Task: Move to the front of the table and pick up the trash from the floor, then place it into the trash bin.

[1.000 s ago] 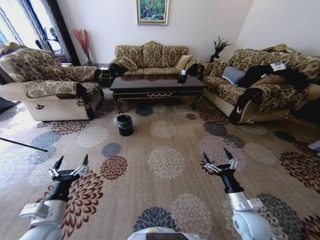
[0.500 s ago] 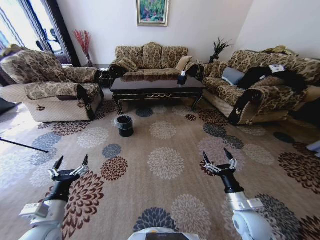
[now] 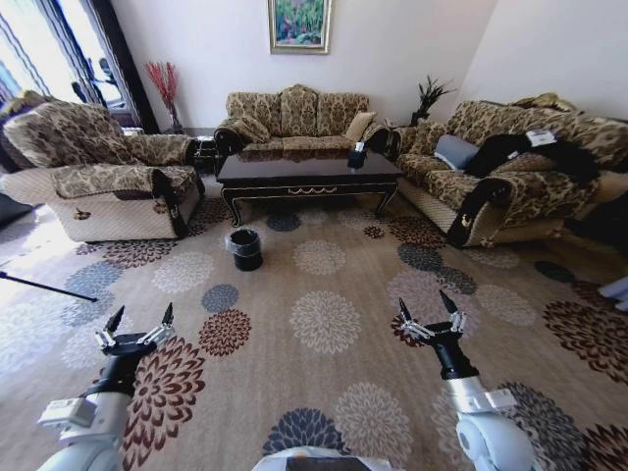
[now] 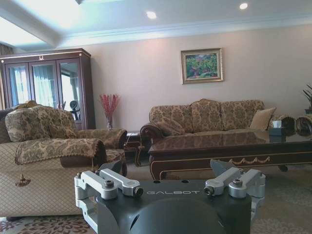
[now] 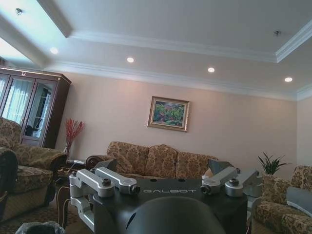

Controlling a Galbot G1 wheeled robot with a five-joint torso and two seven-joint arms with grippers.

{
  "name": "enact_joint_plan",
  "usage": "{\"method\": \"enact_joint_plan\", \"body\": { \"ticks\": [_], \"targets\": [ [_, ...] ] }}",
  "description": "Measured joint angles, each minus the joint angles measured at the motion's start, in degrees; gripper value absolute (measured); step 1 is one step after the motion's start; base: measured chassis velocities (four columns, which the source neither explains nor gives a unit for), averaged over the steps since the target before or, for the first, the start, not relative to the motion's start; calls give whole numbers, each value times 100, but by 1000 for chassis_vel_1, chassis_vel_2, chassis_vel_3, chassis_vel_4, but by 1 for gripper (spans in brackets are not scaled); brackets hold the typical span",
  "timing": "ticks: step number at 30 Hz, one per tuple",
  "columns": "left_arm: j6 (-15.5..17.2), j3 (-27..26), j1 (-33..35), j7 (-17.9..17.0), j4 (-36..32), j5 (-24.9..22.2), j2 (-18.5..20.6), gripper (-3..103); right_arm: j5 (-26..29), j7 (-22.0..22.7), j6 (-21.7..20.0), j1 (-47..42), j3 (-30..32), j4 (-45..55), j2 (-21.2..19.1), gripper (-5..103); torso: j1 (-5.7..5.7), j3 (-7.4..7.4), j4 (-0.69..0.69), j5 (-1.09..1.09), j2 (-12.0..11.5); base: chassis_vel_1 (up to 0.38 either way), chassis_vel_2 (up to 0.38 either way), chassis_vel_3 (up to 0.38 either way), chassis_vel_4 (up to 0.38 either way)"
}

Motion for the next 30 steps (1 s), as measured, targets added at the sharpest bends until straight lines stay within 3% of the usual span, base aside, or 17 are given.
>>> {"method": "enact_joint_plan", "body": {
  "ticks": [30],
  "targets": [
    [0,0,0,0,0,0,0,100,0,0,0,0,0,0,0,100,294,385,0,0,680,0,0,0,0]
  ]
}}
